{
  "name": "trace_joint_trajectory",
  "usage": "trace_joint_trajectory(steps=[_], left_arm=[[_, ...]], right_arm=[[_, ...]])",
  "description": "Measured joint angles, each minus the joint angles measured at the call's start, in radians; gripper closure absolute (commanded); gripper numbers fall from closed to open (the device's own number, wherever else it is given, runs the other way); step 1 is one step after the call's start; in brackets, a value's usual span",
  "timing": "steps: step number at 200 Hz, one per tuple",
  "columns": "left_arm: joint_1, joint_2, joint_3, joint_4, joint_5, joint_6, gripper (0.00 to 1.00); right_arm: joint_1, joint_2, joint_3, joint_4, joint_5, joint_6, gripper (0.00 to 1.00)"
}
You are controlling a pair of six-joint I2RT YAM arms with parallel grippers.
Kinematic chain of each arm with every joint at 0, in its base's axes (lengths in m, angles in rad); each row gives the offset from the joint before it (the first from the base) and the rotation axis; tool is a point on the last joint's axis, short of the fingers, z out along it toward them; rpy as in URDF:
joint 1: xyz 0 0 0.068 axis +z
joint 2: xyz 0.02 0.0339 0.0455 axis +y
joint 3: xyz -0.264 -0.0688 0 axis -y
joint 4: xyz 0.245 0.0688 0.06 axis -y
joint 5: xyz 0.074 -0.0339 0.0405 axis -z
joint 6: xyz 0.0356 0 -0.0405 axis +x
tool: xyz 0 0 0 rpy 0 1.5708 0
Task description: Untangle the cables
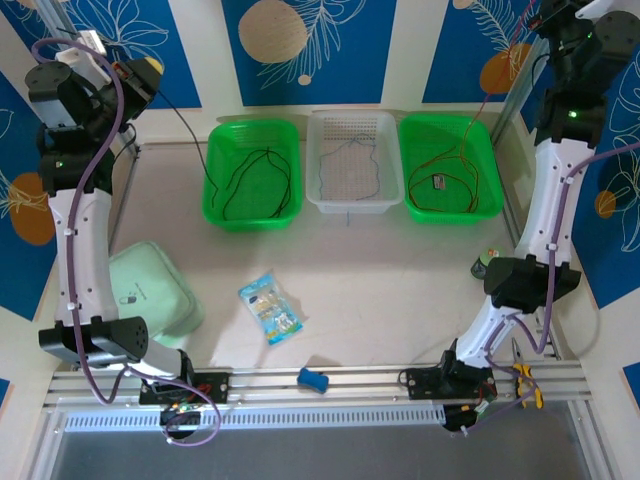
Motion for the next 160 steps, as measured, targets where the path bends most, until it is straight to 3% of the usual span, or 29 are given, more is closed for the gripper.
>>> trace_joint_trajectory(steps=[29,69,117,160], left_arm=[[-0.01,0.0,0.0,-0.002,0.0,0.003,1.0],[-0.018,0.0,0.0,-0.005,0.0,0.003,1.0],[-0.032,0.0,0.0,-0.023,0.0,0.01,1.0],[-0.047,0.0,0.0,-0.025,-0.001,0.016,1.0]], right_arm=[[-0.008,-0.003,-0.089,0.013,0.011,-0.001,1.0],[0.01,-0.093,-0.37,0.058,0.073,-0.025,1.0],[0.101,-0.238,-0.707,0.117,0.201,-0.067,1.0],[0.192,-0.332,-0.92,0.163,0.406,-0.128,1.0]])
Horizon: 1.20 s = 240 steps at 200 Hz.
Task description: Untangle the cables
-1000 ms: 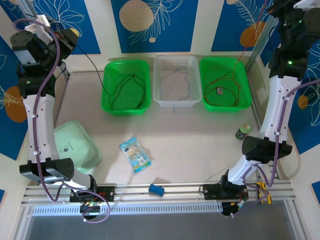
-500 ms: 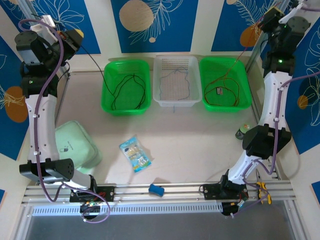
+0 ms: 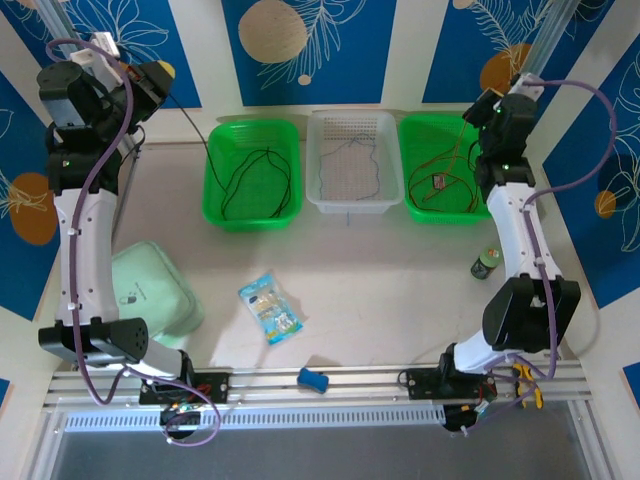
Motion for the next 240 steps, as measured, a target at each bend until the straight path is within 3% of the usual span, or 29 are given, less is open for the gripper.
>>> trace_joint_trajectory(steps=[47,79,165,240], left_arm=[[-0.021,0.002,0.0,-0.006,-0.004,0.015,1.0],[-0.029,0.008,0.0,-0.014,-0.008,0.021,1.0],[-0.029,0.015,0.0,-0.026,-0.016,0.043,1.0],[-0.032,0.015,0.0,-0.03,-0.019,0.047,1.0]], right_arm=[[0.006,-0.007,-0.029,-0.06,0.173,0.024,1.0],[0.004,-0.037,-0.13,-0.068,0.188,0.123,1.0],[-0.087,0.043,-0.228,-0.065,0.009,0.267,1.0],[-0.099,0.339,0.066,-0.369,-0.138,0.36,1.0]])
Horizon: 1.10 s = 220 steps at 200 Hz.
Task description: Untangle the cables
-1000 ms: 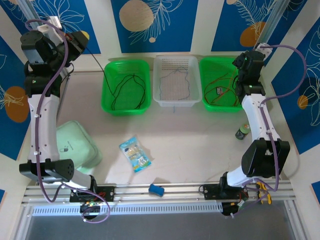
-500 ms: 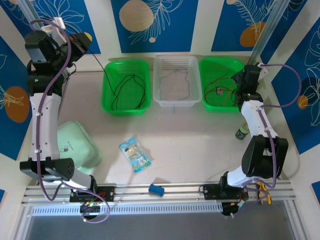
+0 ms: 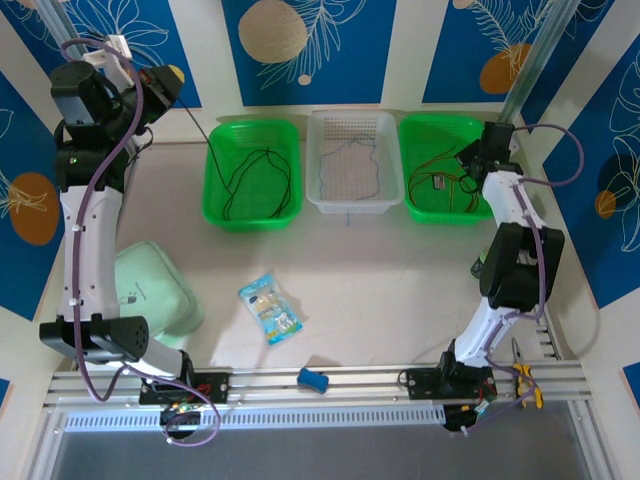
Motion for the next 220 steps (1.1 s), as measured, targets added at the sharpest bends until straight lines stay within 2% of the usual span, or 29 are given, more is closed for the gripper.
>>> trace_joint_trajectory(steps=[43,94,115,155,188,201,220], left_arm=[[-0.002,0.0,0.0,-0.02,-0.003,0.0,1.0],[-0.002,0.0,0.0,-0.022,-0.005,0.001,1.0],[-0.003,0.0,0.0,-0.024,-0.006,0.008,1.0],[-0.003,-0.001,-0.001,-0.045,-0.007,0.027,1.0],[-0.003,-0.003,-0.002,-0.046,-0.007,0.027,1.0],[-0.003,-0.004,-0.003,-0.047,-0.007,0.027,1.0],[-0.003,-0.005,-0.003,-0.048,-0.007,0.027,1.0]], right_arm=[[0.012,0.078,0.017,-0.137,-0.017,0.027,1.0],[0.014,0.226,0.122,-0.261,-0.039,0.023,1.0],[0.014,0.241,0.127,-0.291,-0.049,0.027,0.88],[0.014,0.24,0.14,-0.322,-0.064,0.037,0.49],[0.019,0.213,0.142,-0.343,-0.059,0.04,0.39],[0.019,0.188,0.142,-0.35,-0.052,0.039,0.22],[0.019,0.135,0.142,-0.361,-0.029,0.04,0.07]])
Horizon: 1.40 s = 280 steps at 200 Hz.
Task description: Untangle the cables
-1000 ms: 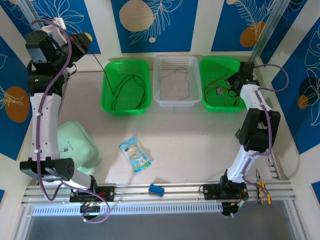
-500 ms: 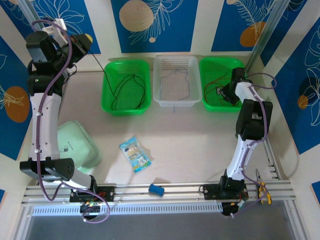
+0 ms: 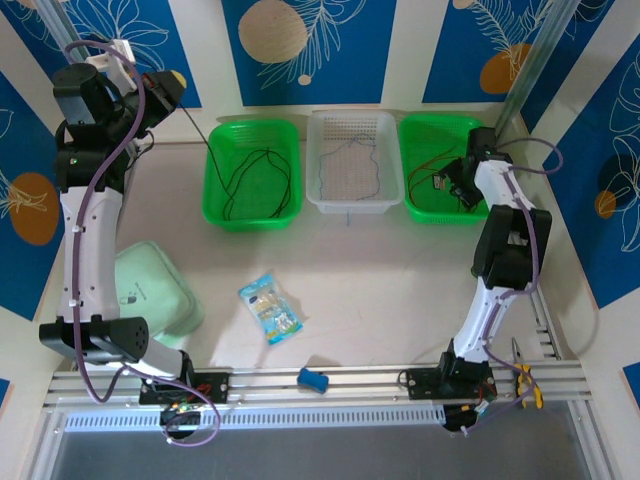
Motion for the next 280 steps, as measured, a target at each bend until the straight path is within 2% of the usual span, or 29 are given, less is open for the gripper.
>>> trace_joint_trajectory(steps=[10,89,134,177,239,258,280], left_arm=[[0.0,0.0,0.0,0.0,0.0,0.0,1.0],[-0.007,0.012,0.044,-0.01,-0.012,0.0,1.0],[-0.011,0.216,0.391,-0.016,-0.018,-0.017,1.0],[-0.011,0.384,0.581,0.007,-0.022,-0.072,1.0],[-0.024,0.514,0.58,0.028,-0.072,-0.062,1.0],[-0.037,0.514,0.479,0.055,-0.091,-0.023,1.0],[-0.076,0.514,0.325,0.066,-0.14,0.055,1.0]], right_arm=[[0.0,-0.031,0.0,-0.002,0.015,0.007,0.0],[0.0,-0.153,-0.024,-0.002,0.101,-0.014,0.01],[0.011,-0.259,-0.096,0.004,0.106,-0.032,0.01],[0.024,-0.373,-0.183,0.008,0.086,-0.032,0.01],[0.03,-0.548,-0.28,0.011,0.038,-0.051,0.01],[0.051,-0.595,-0.306,0.01,0.02,-0.054,0.01],[0.127,-0.637,-0.34,0.009,0.018,-0.071,0.01]])
